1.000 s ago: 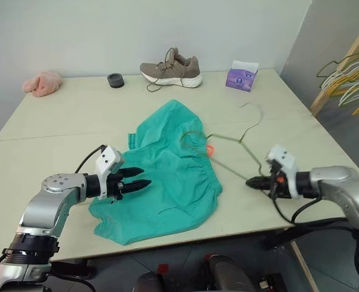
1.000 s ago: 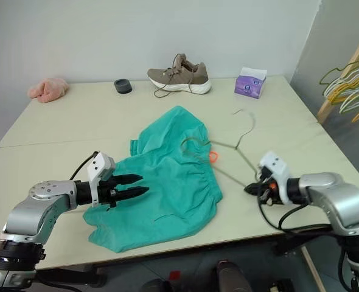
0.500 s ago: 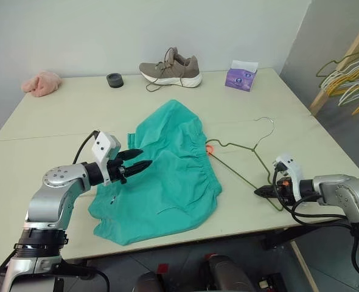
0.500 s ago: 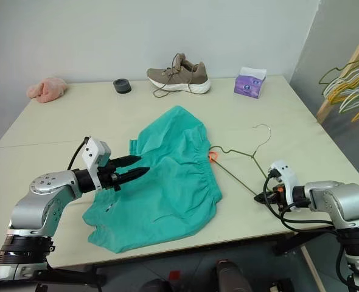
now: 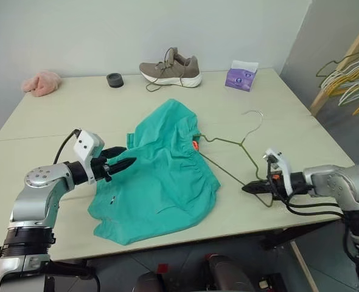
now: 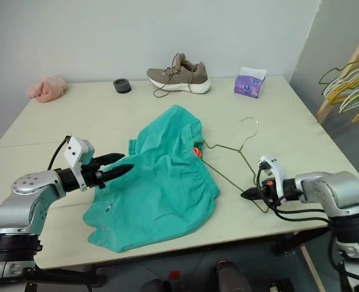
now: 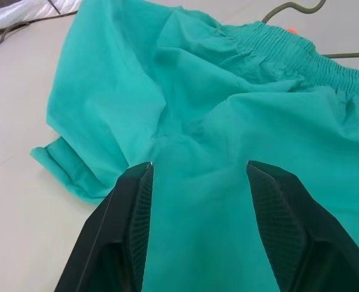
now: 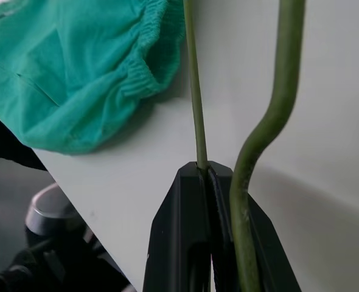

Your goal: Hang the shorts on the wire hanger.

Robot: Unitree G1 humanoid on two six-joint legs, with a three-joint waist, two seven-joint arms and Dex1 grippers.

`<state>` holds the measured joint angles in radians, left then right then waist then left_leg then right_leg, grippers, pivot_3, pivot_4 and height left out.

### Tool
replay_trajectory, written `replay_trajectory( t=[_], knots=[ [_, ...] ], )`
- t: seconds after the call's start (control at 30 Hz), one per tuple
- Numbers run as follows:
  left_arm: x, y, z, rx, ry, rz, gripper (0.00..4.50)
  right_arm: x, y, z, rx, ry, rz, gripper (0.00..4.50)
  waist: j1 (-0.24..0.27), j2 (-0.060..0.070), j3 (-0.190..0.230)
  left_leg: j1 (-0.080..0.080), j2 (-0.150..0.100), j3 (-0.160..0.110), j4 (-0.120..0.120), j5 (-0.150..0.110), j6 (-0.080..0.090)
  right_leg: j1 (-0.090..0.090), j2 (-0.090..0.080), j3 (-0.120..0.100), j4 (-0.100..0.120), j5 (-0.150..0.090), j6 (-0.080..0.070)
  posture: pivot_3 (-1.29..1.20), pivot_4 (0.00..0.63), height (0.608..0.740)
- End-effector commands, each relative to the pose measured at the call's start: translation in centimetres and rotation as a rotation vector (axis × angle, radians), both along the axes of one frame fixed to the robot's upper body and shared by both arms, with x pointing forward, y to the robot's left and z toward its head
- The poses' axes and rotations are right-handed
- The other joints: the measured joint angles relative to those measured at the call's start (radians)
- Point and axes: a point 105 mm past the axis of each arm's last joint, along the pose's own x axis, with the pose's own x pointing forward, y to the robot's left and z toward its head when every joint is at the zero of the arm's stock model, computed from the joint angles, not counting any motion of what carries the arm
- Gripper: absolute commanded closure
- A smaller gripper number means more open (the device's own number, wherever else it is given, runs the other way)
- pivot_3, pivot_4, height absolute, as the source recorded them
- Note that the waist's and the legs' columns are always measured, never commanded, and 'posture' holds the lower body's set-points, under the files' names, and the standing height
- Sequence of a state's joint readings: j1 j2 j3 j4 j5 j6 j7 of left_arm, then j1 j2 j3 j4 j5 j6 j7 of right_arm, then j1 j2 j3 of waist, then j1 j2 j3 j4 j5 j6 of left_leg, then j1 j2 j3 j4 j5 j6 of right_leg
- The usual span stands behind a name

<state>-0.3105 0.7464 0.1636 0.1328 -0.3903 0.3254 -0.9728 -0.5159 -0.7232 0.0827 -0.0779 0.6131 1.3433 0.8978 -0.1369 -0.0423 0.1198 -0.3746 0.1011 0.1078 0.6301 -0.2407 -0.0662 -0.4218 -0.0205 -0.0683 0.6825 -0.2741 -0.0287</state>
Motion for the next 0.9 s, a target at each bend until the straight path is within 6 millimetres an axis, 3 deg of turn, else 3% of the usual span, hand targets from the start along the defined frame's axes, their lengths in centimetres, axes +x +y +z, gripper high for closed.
replay_trajectory(
  t=[0.03, 0.23, 0.5, 0.63, 0.77, 0.83, 0.9],
  knots=[
    [0.1, 0.2, 1.4, 0.025, -0.056, -0.003, 1.93, 0.3, 0.6, -0.1, 0.004, 0.052, -0.015, 4.50, 0.002, 0.000, 0.000, 0.000, 0.000, 0.000, 0.000, 0.000, 0.000, 0.000, 0.000, 0.000, 0.000, 0.000, 0.000, -0.13, 0.097, 0.740],
    [-0.3, 0.0, 0.9, 0.043, -0.057, -0.009, 1.93, 1.4, 1.5, -0.8, 0.030, 0.161, -0.116, 4.50, 0.005, 0.000, 0.000, 0.000, 0.000, 0.000, 0.000, 0.000, 0.000, 0.000, 0.000, 0.000, 0.000, 0.000, 0.000, -0.11, 0.094, 0.740],
    [-0.3, -0.2, 0.6, 0.056, -0.057, -0.016, 1.93, 4.3, 5.0, 1.4, 0.182, 0.188, -0.200, 4.50, 0.008, 0.001, -0.001, -0.001, 0.000, 0.000, 0.000, 0.000, 0.000, -0.001, 0.000, 0.000, 0.001, 0.001, -0.002, -0.11, 0.090, 0.740],
    [-0.3, -0.2, 0.6, 0.057, -0.063, -0.016, 1.93, 6.0, 6.5, 3.6, 0.250, 0.055, -0.219, 4.50, 0.014, 0.001, -0.001, -0.004, 0.000, 0.000, 0.000, 0.000, 0.000, -0.003, 0.000, -0.001, 0.000, 0.003, -0.004, -0.10, 0.084, 0.740],
    [-0.3, -0.1, 0.6, 0.056, -0.066, -0.010, 1.93, 4.7, 8.2, 5.4, 0.250, -0.139, -0.081, 4.50, 0.024, 0.001, -0.001, -0.006, 0.000, 0.000, 0.000, 0.000, 0.000, -0.005, -0.001, -0.001, 0.000, 0.003, -0.004, -0.10, 0.080, 0.740],
    [-0.3, -0.1, 0.6, 0.054, -0.068, -0.008, 1.93, 3.6, 8.8, 4.5, 0.164, -0.219, -0.007, 4.50, 0.028, 0.001, -0.001, -0.007, 0.000, -0.001, 0.000, 0.000, 0.000, -0.005, -0.001, -0.002, -0.001, 0.003, -0.004, -0.10, 0.077, 0.740],
    [-0.3, -0.1, 0.6, 0.053, -0.070, -0.007, 1.93, 3.4, 8.9, 2.8, 0.115, -0.165, -0.030, 4.50, 0.029, 0.000, -0.003, -0.007, 0.000, -0.001, 0.000, 0.000, 0.001, -0.005, -0.001, -0.002, -0.001, 0.003, -0.004, -0.10, 0.075, 0.740]
  ],
)
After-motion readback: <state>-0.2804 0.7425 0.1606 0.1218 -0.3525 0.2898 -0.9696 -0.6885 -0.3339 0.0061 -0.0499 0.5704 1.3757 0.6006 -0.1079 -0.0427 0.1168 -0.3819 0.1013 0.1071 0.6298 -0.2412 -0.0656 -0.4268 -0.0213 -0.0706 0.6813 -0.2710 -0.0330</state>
